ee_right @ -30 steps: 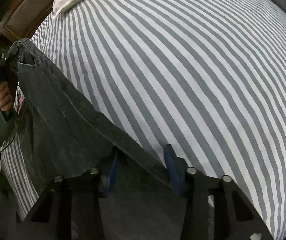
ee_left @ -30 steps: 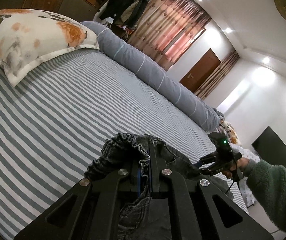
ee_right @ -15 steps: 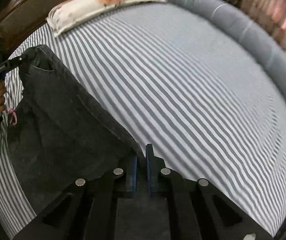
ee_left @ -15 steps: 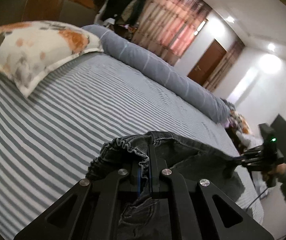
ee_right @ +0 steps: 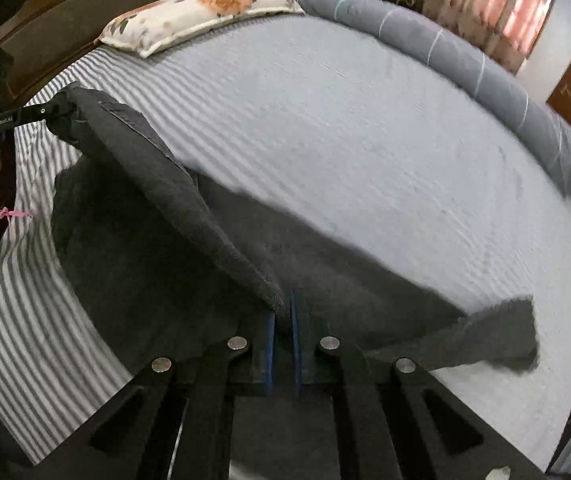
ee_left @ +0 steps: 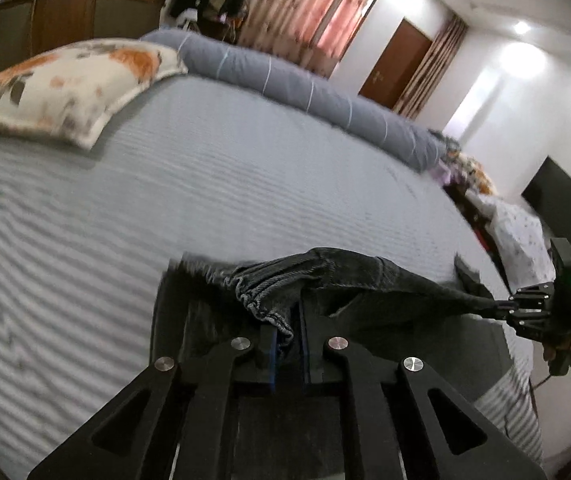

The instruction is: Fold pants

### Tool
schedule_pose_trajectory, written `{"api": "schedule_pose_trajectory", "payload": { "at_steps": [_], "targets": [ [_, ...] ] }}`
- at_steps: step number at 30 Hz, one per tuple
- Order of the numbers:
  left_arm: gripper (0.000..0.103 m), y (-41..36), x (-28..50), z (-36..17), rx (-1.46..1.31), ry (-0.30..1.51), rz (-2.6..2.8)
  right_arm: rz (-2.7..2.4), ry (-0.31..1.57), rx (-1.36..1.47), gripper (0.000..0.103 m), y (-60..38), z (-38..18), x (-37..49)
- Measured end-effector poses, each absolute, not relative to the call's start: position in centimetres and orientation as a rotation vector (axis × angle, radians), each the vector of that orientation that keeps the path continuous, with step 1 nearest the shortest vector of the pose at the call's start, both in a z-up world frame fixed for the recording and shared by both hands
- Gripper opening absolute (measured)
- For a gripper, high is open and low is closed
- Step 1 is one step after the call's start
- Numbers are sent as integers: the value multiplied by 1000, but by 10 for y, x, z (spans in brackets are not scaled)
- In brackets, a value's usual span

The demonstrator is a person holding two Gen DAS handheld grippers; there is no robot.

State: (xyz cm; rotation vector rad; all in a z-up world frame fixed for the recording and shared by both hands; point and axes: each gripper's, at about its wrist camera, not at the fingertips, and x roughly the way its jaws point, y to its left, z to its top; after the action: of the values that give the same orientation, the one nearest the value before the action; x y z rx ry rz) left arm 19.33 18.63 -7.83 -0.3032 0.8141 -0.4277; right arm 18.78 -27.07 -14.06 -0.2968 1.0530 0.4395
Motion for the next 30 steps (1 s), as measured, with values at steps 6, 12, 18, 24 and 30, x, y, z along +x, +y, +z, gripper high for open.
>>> {"api": "schedule_pose_trajectory", "payload": {
  "at_steps": [6,12,18,24,30],
  "targets": [
    [26,180,155,-116,-234,1017,-367,386,1119,-317,6,-264,-196,151],
    [35,178,130,-141,-268,1151,-310,297,1188,-293,14,-259,-232,148],
    [57,188,105,-142,-483,1157,-299,266,1090,-113,59,-273,-209,128],
    [64,190,101,-145,-732,1132,-296,340,1060,220,59,-307,-203,109],
    [64,193,108,-157,-916,1095,-226,366,1050,437,59,-323,-214,90]
  ]
}}
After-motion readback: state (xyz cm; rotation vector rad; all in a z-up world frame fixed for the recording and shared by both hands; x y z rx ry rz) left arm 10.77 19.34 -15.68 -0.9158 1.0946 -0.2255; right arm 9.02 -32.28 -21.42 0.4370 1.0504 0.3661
